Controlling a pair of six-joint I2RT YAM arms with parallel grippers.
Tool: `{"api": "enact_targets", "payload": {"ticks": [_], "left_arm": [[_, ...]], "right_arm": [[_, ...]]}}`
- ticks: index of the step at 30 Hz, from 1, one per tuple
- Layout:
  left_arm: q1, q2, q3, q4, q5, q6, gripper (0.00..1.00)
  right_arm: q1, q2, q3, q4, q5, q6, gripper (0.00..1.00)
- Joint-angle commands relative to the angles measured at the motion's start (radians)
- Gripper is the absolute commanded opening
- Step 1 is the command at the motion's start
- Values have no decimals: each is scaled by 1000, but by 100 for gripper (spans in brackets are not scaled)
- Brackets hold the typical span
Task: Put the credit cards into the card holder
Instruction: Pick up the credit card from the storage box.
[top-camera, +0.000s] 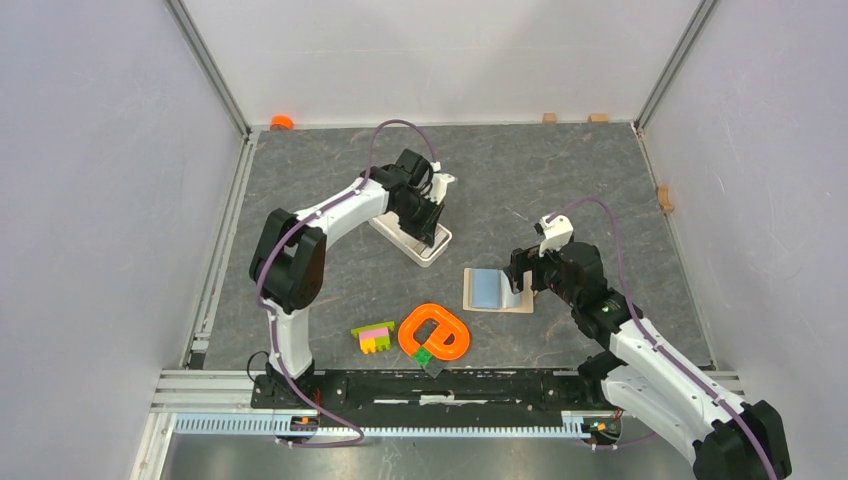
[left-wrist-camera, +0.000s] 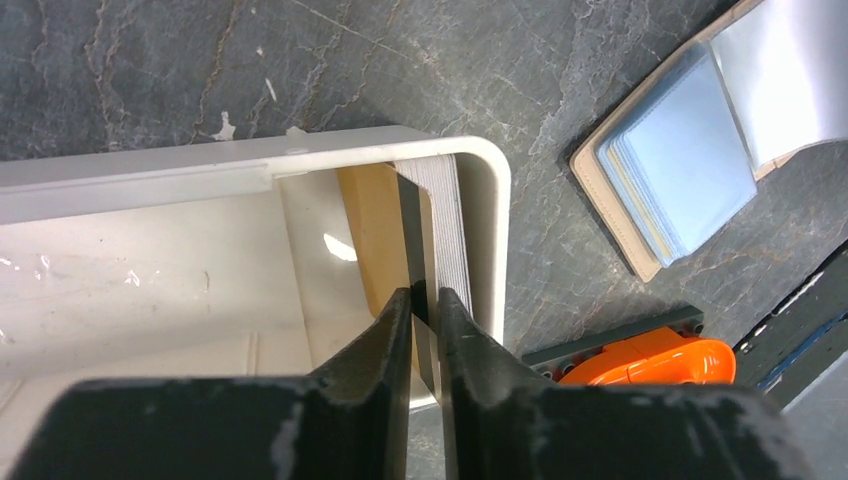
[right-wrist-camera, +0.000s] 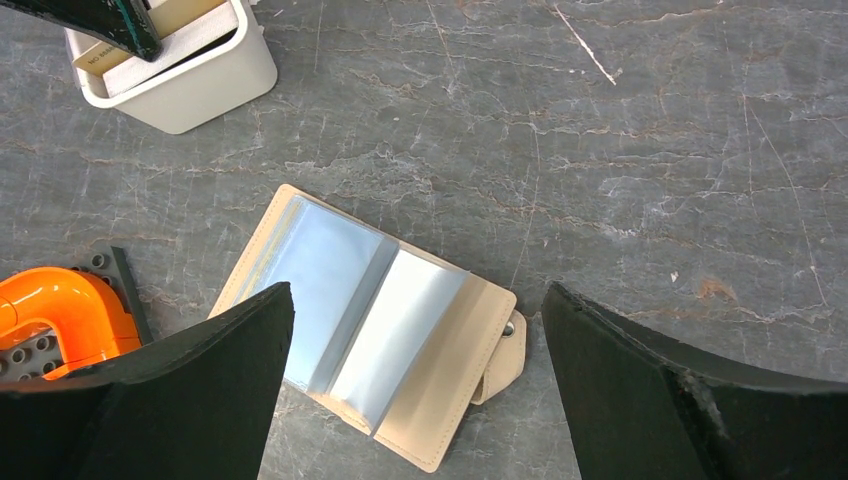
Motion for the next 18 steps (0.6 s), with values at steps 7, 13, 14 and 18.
{"api": "enact_targets", "payload": {"ticks": [7, 13, 14, 18], "left_arm": [[-1, -61, 21, -9, -84, -19, 2], [1, -135, 2, 14, -153, -61, 2], [1, -148, -1, 19, -164, -70, 2], [0, -248, -61, 86, -233, -135, 2]], "right_arm": [[-6, -8, 10, 21, -12, -8, 98], [-6, -21, 36, -9, -17, 4, 98], [-6, -25, 38, -10, -16, 6, 98], [-6, -50, 42, -9, -47, 30, 98]]}}
